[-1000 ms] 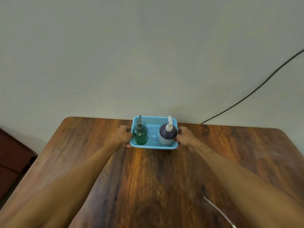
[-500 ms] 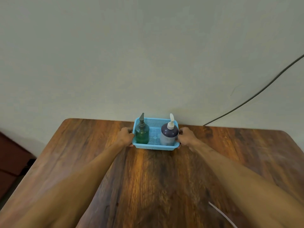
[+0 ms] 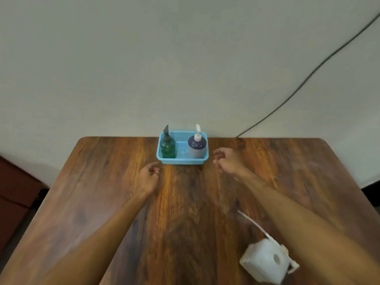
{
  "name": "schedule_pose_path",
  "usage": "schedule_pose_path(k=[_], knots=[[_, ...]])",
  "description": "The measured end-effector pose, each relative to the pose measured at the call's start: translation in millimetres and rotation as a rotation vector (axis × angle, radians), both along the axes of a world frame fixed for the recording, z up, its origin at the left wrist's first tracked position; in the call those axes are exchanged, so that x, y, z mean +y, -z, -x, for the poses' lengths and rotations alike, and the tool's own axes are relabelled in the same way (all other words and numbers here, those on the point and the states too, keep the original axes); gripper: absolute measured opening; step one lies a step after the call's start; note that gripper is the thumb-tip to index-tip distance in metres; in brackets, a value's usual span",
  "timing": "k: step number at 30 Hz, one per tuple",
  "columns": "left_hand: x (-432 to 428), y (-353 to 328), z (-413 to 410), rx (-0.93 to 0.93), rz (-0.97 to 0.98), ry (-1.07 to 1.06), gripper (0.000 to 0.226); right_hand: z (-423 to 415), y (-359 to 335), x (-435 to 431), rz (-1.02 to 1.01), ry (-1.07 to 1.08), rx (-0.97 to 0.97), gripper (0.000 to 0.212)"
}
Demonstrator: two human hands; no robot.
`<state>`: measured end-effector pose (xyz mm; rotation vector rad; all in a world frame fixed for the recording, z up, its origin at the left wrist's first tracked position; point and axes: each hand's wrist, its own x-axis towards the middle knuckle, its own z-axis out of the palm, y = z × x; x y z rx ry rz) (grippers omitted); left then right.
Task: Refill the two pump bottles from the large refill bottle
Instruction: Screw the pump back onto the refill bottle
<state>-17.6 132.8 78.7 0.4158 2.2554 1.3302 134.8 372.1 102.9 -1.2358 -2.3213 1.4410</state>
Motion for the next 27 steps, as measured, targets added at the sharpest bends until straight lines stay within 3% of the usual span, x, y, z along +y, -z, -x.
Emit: schedule_pose_path(k=[3,9,14,17,20,27], knots=[[-14,-10,-50,-0.044,-0.055,0.003,0.040,-47,-23,-26,0.038,0.005,0.101,0.034],[-28,-18,-153,-0.007,-0.021,0.201,0.034,-154,-37,-57,0.011,-0.003,0.163,0.034],[-26,-13,-223,-0.052,-0.019,0.379,0.048,-234,4,-54,-0.005,0.156,0.123,0.044],[-21,4,-245,0.015,0.073,0.531,0.069,-274,43,-52,0.016,0.246,0.037,0.046],[-13,10,-264,0.121,0.162,0.654,0.086,-305,79,-49,0.009,0.221,-0.084,0.044],[9,17,-291,0.000,0.031,0.789,0.112,-317,96,-60,-0.189,0.023,-0.253,0.040]])
